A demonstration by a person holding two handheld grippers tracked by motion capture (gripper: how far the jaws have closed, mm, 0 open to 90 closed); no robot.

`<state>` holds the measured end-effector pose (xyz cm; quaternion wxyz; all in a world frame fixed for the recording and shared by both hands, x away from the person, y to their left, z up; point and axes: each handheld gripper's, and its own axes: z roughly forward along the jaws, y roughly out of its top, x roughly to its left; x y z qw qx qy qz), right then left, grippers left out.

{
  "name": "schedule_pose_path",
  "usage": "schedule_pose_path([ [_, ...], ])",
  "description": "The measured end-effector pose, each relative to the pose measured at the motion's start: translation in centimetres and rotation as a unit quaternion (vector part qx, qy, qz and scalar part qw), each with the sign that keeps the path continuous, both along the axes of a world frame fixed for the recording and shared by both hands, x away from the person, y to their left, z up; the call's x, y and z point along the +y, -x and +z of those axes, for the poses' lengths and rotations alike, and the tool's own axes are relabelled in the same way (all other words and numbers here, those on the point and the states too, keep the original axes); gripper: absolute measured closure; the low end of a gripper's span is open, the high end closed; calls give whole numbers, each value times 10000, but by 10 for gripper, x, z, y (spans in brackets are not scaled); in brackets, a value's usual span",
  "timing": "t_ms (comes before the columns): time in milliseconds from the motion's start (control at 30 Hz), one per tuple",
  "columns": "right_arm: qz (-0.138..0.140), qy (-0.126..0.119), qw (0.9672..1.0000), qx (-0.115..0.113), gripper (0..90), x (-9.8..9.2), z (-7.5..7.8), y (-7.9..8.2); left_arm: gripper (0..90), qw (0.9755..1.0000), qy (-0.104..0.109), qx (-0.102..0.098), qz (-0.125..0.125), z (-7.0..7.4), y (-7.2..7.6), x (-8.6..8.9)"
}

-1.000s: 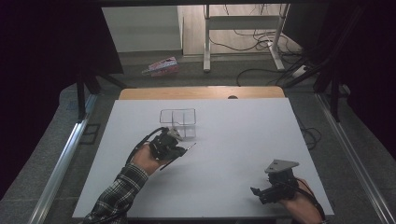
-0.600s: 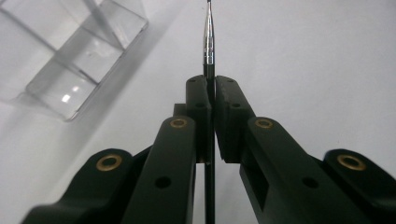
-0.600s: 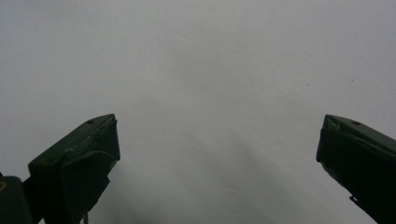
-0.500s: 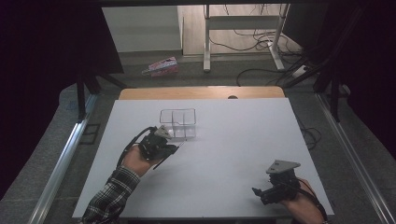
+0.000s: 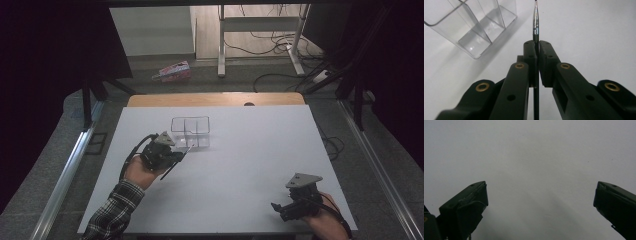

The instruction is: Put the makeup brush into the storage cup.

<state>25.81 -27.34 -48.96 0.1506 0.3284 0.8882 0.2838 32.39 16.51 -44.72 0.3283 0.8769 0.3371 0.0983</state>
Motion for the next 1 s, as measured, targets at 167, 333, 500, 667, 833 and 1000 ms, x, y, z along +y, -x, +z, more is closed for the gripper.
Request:
schedule_pose_path([
  [167, 23, -1, 10000, -61, 0, 0, 0, 1, 855, 9999, 99, -70, 90, 5, -1, 3],
  [333, 45, -8, 9999, -110, 0, 0, 1, 1, 855, 9995, 206, -161, 192, 8, -1, 7],
  [500, 34, -44, 9999, -141, 0, -1, 2, 2, 855, 9984, 344, -278, 355, 14, -2, 12],
  [667, 43, -37, 9999, -133, 0, -1, 2, 2, 856, 9971, 483, -370, 462, 19, -4, 16],
  [833, 22, -41, 9999, -106, 0, -1, 2, 1, 855, 9957, 593, -430, 563, 23, -6, 19],
  [1000, 22, -20, 9999, -104, 0, -1, 1, 1, 855, 9944, 652, -514, 658, 27, -8, 21],
])
